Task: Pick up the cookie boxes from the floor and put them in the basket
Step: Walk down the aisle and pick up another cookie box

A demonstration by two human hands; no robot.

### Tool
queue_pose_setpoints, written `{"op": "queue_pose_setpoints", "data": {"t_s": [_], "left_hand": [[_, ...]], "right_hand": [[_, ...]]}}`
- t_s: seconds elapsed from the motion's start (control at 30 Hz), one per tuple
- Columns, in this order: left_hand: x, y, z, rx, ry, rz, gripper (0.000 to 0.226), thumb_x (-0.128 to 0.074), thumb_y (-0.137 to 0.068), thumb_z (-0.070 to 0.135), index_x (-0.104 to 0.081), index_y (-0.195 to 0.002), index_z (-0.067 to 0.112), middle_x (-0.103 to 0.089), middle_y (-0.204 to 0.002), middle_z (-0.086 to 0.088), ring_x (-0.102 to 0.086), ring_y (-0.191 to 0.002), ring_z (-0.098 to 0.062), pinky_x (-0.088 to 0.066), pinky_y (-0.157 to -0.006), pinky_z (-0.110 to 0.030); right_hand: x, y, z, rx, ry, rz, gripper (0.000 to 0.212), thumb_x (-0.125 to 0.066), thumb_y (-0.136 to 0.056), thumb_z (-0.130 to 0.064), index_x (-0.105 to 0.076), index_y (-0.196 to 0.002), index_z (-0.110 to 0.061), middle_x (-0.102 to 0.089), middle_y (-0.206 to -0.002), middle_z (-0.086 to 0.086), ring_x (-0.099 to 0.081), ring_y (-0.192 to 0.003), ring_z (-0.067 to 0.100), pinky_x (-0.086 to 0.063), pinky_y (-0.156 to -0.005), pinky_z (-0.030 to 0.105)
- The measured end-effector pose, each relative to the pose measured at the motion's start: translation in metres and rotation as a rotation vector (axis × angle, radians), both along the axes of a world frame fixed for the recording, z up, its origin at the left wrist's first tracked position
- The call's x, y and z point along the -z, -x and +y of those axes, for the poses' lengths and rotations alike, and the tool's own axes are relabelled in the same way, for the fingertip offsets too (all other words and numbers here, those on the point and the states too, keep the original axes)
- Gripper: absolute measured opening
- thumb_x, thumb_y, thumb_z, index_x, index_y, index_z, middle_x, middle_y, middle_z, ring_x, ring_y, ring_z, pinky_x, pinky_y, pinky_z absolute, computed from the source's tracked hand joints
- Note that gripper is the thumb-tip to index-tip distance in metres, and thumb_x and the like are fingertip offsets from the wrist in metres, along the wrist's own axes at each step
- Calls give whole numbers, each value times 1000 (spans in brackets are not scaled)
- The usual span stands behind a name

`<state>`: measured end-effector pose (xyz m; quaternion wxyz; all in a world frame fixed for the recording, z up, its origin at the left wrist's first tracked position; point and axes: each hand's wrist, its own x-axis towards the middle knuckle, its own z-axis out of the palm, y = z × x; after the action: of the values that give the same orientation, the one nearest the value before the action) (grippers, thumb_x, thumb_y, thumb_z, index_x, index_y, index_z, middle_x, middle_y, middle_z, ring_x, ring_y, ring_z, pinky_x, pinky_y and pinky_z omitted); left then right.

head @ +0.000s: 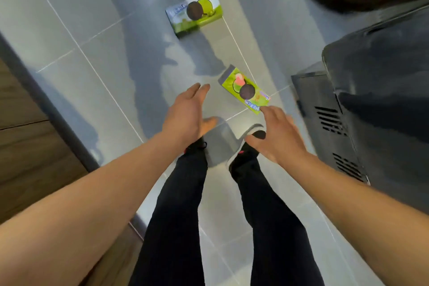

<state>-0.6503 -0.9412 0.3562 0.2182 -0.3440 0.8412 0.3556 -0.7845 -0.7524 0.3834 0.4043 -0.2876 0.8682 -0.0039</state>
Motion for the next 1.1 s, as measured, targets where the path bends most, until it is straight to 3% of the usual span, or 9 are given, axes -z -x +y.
{"op": "queue_pose_setpoints", "data": {"t_s": [0.3,0.47,0.6,0.73,0.83,0.93,1.03,1.1], "left_hand": [[255,86,13,213,92,37,98,-79,-69,37,-25,-149,19,-20,-158,-14,-34,-134,-38,-34,-110,-44],[363,120,24,381,182,76,114,-79,-55,34,-16,-150,32,-8,-161,-10,-16,-144,-41,-23,-116,-49],[411,129,29,417,292,163,106,-75,-64,23,-13,-148,39,-6,-161,-4,-16,-143,-42,-25,-111,-54],[408,134,21,457,335,199,100,-72,-65,23,-18,-148,35,-23,-155,-10,-32,-131,-41,-35,-104,-50],[373,118,7,472,285,129,90,-65,-71,37,-20,-148,31,-22,-154,-13,-25,-137,-42,-30,-111,-51],[304,95,-10,575,224,48,95,-58,-66,42,-16,-148,20,-18,-156,-12,-16,-144,-37,-21,-116,-48],[194,64,-24,574,149,25,101,-54,-58,53,-25,-147,15,-32,-148,-12,-25,-140,-37,-25,-113,-49],[118,46,-33,520,125,51,102,-64,-57,53,-31,-145,13,-38,-143,-15,-31,-135,-40,-29,-111,-50]], "right_hand": [[269,65,7,111,-28,27,97,-73,-67,-54,-25,-146,-24,-31,-148,1,-26,-139,30,-28,-113,44],[373,73,18,56,-47,90,122,-77,-59,-59,-2,-152,-32,4,-161,2,2,-149,30,-7,-120,48],[418,68,25,-39,3,243,132,-80,-54,-52,5,-152,-27,-12,-157,10,-20,-140,35,-17,-113,49],[413,69,25,-47,45,262,120,-78,-58,-37,-7,-153,-22,-28,-148,9,-33,-128,35,-23,-107,46],[373,64,17,-87,92,215,113,-74,-56,-31,-14,-152,-24,-32,-145,9,-35,-125,35,-23,-106,47],[302,52,8,-165,105,129,113,-74,-53,-32,-17,-151,-24,-35,-142,8,-37,-122,34,-27,-104,47],[202,35,2,-240,118,28,117,-75,-52,-37,-15,-151,-26,-34,-142,5,-39,-122,34,-31,-102,45],[134,26,-6,-266,144,-7,118,-76,-52,-38,-14,-151,-27,-32,-144,3,-39,-123,32,-31,-103,43]]}}
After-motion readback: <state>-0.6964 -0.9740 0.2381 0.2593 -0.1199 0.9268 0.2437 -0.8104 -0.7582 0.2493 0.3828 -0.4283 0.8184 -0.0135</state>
